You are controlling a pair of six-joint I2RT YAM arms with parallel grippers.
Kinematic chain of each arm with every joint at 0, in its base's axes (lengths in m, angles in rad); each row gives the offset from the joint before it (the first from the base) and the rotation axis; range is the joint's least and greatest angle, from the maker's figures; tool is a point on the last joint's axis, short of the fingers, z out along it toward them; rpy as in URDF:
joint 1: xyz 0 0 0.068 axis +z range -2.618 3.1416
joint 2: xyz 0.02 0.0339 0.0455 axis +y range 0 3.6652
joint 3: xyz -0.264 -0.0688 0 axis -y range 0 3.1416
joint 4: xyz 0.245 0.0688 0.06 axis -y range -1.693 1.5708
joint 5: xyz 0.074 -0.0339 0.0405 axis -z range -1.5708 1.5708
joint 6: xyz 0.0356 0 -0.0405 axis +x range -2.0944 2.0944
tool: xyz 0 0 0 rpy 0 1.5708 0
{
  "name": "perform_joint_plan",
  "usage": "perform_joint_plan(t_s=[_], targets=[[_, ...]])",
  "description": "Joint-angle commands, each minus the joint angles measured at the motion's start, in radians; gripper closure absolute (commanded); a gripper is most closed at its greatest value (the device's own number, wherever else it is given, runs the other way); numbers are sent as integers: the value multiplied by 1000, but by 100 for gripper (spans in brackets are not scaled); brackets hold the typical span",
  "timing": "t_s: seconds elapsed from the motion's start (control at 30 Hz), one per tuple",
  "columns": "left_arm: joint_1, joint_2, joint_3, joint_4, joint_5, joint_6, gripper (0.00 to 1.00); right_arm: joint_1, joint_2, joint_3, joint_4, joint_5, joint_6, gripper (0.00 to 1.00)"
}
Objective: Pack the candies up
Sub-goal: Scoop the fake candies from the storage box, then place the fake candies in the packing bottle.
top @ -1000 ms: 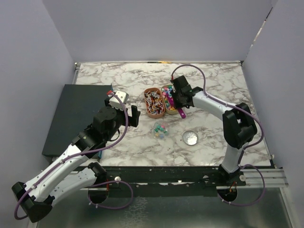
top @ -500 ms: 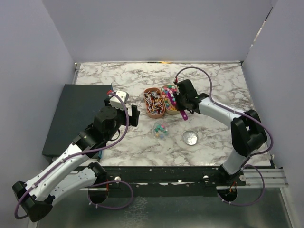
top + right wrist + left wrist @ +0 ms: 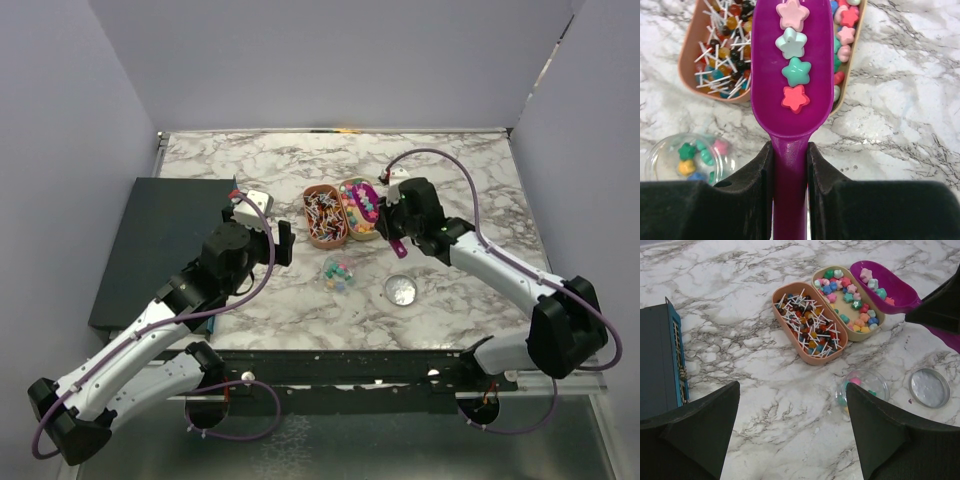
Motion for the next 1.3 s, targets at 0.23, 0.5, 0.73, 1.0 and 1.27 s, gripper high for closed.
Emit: perform_joint_plan(t_s=[0.23, 0.5, 0.73, 1.0, 1.27], targets=[[4, 6, -15, 25, 12, 3, 12, 41, -204, -78, -1, -249, -139, 99], [5, -29, -26, 46, 38, 1, 12, 92, -248, -41, -165, -382, -268, 99], [5, -36, -32, 67, 127, 2, 12, 168, -274, -34, -238, -410, -375, 99], [4, -15, -32, 82, 254, 12, 12, 208, -282, 2, -276, -410, -396, 100], [5, -6, -32, 84, 287, 16, 12, 224, -323, 19, -277, -407, -406, 99]])
